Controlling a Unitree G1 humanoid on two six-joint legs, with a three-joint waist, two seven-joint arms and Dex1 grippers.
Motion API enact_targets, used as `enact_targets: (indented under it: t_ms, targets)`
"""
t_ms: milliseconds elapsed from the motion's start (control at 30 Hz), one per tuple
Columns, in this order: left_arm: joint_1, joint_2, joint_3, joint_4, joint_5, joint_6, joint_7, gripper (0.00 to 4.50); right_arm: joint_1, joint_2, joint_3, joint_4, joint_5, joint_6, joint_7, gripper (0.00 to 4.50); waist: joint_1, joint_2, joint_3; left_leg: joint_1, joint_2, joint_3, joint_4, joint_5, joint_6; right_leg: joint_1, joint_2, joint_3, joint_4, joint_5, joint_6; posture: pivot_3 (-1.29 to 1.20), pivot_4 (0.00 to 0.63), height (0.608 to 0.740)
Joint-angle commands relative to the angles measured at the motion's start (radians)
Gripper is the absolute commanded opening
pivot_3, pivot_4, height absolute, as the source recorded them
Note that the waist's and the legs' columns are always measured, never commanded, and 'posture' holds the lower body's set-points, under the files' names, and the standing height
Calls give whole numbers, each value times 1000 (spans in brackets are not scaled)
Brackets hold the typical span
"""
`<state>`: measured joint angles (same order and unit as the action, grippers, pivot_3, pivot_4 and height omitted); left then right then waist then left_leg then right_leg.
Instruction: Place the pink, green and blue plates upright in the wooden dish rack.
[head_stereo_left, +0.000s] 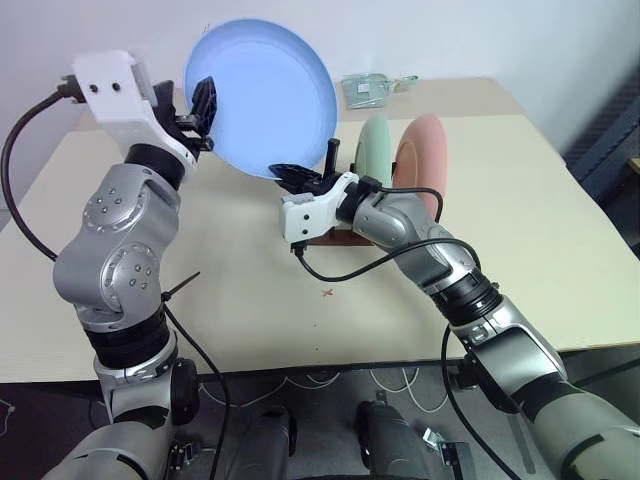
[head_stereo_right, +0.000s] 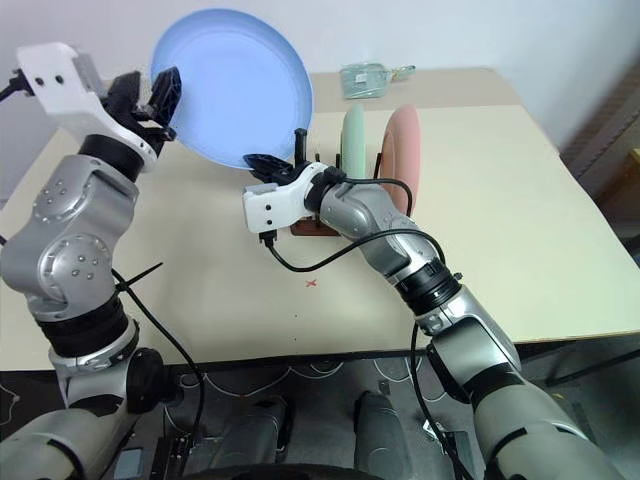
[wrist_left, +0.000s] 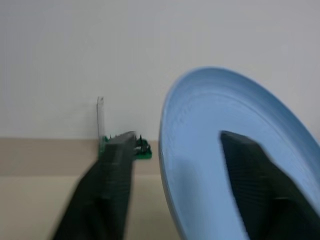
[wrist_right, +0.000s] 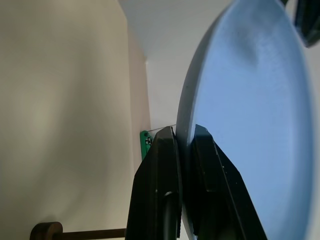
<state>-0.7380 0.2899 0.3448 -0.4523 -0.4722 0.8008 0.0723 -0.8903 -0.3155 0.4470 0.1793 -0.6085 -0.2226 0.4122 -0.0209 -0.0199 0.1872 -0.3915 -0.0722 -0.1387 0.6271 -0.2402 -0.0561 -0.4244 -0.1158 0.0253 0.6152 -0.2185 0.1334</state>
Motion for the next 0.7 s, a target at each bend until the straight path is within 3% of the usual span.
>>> enact_targets:
  t_ms: [33, 133, 200, 333, 500, 700]
  targets:
    - [-73, 5, 124, 14, -29, -117, 28, 3430, 0, 20, -43, -61, 38, 10, -10, 0, -2, 0, 0, 0, 0, 0, 0, 0, 0, 0, 0, 0, 0, 0, 0, 0, 150, 740]
    - [-54, 82, 179, 103, 58, -179, 56, 3430, 6, 54, -78, -93, 115, 26, -4, 0, -2, 0, 0, 0, 0, 0, 0, 0, 0, 0, 0, 0, 0, 0, 0, 0, 150, 740]
    - [32, 163, 208, 196, 148, -246, 57, 3430, 24, 146, -150, -173, 304, 98, 22, 0, -15, 0, 0, 1, 0, 0, -1, 0, 0, 0, 1, 0, 0, 0, 0, 0, 150, 740]
    - [193, 165, 215, 268, 188, -310, 44, 3430, 66, 232, -223, -322, 561, 244, 109, 0, -21, 0, -1, 2, 1, -1, -4, 0, 0, -1, 1, 0, 1, 0, -1, 0, 150, 740]
    - [356, 148, 108, 285, 223, -377, -64, 3430, 87, 296, -299, -456, 851, 563, 141, 0, -7, -2, -2, 0, 0, -3, -2, -2, 3, 0, 1, 0, 1, 1, -1, 0, 150, 740]
    - [563, 147, -109, 164, 172, -484, -376, 3430, 115, 384, -425, -508, 1158, 913, 34, 0, 0, -1, -2, 1, 1, -2, -3, -2, 3, -1, 1, 0, 1, 2, -3, 0, 150, 740]
